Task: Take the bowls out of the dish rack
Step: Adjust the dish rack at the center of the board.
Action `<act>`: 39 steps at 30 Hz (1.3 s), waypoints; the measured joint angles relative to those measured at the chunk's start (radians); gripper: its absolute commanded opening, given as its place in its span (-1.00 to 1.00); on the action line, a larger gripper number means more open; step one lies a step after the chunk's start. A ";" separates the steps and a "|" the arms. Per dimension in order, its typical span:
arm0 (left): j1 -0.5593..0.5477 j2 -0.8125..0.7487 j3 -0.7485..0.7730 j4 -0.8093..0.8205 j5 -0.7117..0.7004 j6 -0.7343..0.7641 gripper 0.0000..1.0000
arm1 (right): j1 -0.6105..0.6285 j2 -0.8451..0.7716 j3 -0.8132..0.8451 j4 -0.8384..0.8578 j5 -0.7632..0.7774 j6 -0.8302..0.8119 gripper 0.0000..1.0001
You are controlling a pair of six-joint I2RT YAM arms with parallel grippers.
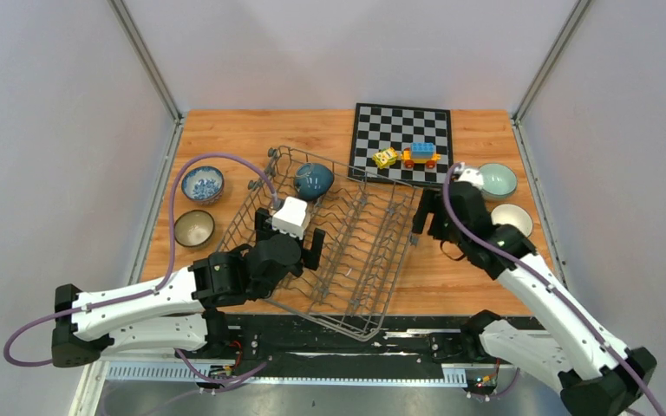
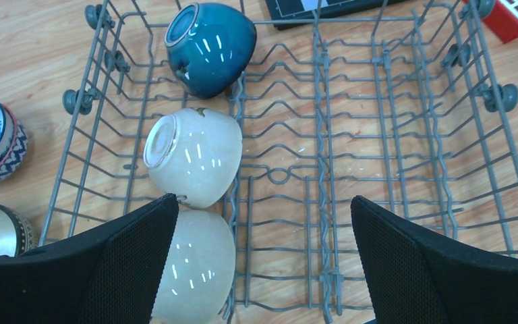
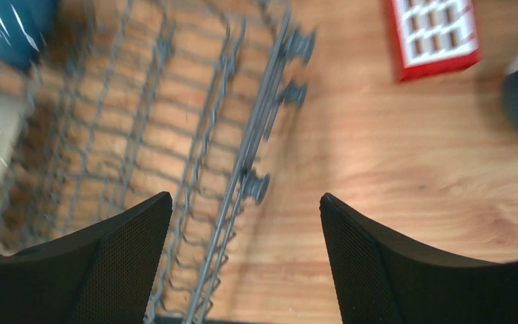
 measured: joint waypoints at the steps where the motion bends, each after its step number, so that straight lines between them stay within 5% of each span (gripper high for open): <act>1: 0.000 0.001 -0.007 0.000 -0.002 0.000 1.00 | 0.028 0.006 -0.025 -0.003 -0.004 0.007 0.66; 9: 0.000 0.026 -0.013 -0.034 -0.010 -0.060 1.00 | 0.141 0.078 -0.172 0.015 -0.118 0.071 0.58; 24: 0.000 0.019 -0.069 -0.098 -0.005 -0.161 1.00 | 0.148 0.200 -0.238 0.153 -0.150 0.118 -0.39; 39: 0.000 -0.076 -0.075 -0.140 -0.047 -0.177 1.00 | 0.051 0.217 -0.235 0.248 -0.088 0.126 -0.73</act>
